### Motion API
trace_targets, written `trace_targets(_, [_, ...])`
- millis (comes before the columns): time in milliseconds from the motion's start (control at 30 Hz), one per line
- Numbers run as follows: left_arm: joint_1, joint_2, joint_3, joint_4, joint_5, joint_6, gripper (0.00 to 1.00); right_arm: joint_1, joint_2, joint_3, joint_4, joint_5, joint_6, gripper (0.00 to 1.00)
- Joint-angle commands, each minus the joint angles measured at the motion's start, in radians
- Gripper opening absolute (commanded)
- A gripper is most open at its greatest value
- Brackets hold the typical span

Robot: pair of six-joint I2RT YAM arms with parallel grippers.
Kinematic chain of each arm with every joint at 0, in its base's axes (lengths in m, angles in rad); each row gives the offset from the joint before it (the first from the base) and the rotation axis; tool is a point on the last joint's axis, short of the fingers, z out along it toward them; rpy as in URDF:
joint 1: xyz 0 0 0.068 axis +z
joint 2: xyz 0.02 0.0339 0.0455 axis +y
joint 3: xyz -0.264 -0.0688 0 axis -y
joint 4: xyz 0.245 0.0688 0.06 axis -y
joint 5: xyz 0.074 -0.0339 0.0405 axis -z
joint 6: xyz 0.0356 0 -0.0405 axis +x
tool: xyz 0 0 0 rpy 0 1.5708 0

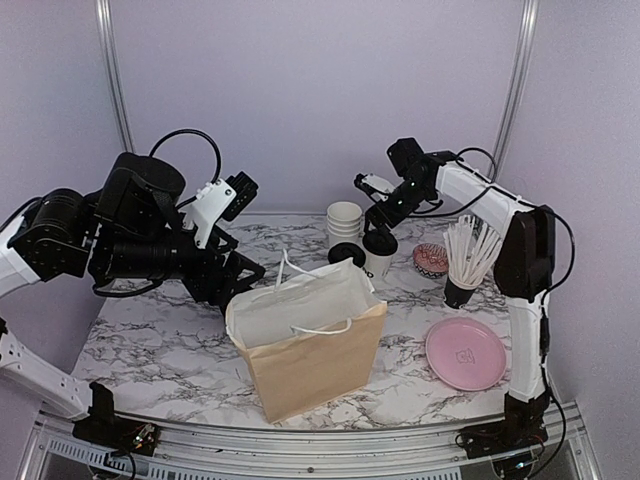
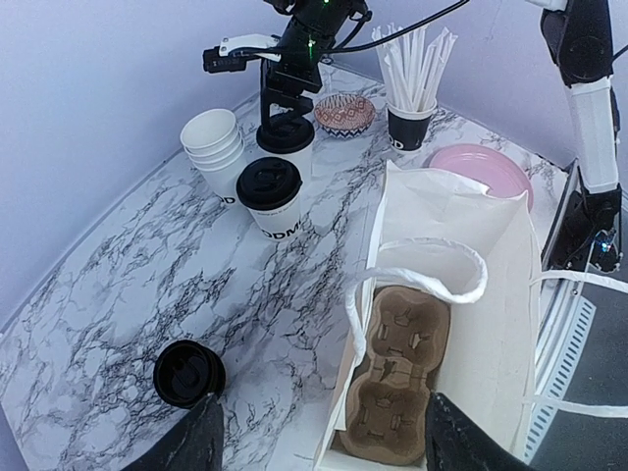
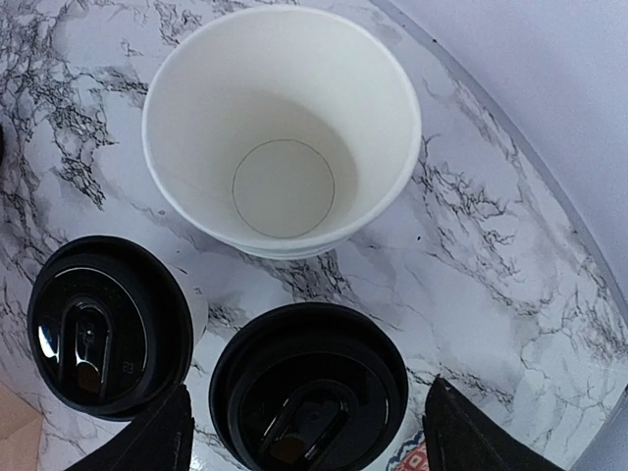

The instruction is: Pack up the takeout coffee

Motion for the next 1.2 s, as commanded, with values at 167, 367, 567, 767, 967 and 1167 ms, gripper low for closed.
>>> trace_targets(167, [0.01, -0.023, -0.033, 0.027, -0.019, -0.014, 0.71, -0.006, 0.035, 0.029, -0.06, 0.048, 0.027, 0.78])
trace_targets(367, [0.014, -0.004, -0.034, 0.028, -0.01, -0.011, 0.71, -0.012, 0.059, 0.037, -0.063, 0.055, 0.024, 0.76])
trace_targets(567, [0.016, 0.002, -0.036, 0.028, -0.007, -0.016, 0.71, -0.021, 0.078, 0.039, -0.073, 0.039, 0.021, 0.75])
trace_targets(767, [0.019, 0.008, -0.036, 0.028, -0.003, -0.018, 0.71, -0.023, 0.076, 0.03, -0.088, 0.023, 0.017, 0.64])
trace_targets(967, [0.02, 0.009, -0.029, 0.025, 0.0, -0.012, 0.71, -0.023, 0.034, -0.018, -0.1, 0.007, 0.01, 0.53])
trace_targets(1167, [0.024, -0.008, -0.015, 0.02, 0.004, -0.02, 0.71, -0.023, -0.073, -0.119, -0.097, -0.066, 0.001, 0.5])
